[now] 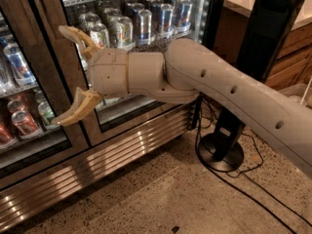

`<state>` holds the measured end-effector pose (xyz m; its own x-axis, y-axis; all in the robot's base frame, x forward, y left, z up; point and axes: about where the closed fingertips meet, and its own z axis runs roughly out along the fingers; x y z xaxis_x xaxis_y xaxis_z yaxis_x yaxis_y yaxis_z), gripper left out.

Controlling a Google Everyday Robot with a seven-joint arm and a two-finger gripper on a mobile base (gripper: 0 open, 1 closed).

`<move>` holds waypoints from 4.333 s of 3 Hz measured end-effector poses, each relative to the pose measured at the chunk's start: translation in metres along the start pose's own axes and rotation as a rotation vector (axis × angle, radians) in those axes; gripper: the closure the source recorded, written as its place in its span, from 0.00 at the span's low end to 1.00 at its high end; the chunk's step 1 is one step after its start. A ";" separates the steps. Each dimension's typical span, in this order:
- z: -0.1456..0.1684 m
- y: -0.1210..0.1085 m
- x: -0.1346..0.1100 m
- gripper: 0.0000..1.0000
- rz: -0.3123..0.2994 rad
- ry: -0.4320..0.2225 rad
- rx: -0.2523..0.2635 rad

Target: Open left fridge door

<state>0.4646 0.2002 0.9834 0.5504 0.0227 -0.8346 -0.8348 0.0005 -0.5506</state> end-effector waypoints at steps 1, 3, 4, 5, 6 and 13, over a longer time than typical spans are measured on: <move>-0.002 -0.004 0.003 0.00 -0.004 -0.015 0.086; 0.002 -0.018 -0.001 0.00 -0.031 -0.003 0.151; -0.002 -0.024 0.001 0.00 -0.045 0.012 0.229; -0.010 -0.021 0.005 0.00 0.008 -0.012 0.362; -0.008 -0.032 0.001 0.00 0.026 -0.013 0.419; 0.003 -0.068 -0.033 0.00 0.302 -0.262 0.392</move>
Offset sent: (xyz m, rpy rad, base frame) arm 0.0035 -0.0014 -0.0001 0.0390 -0.0012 -0.0415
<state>0.5029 0.2020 1.0485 0.3061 0.3271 -0.8940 -0.9245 0.3262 -0.1971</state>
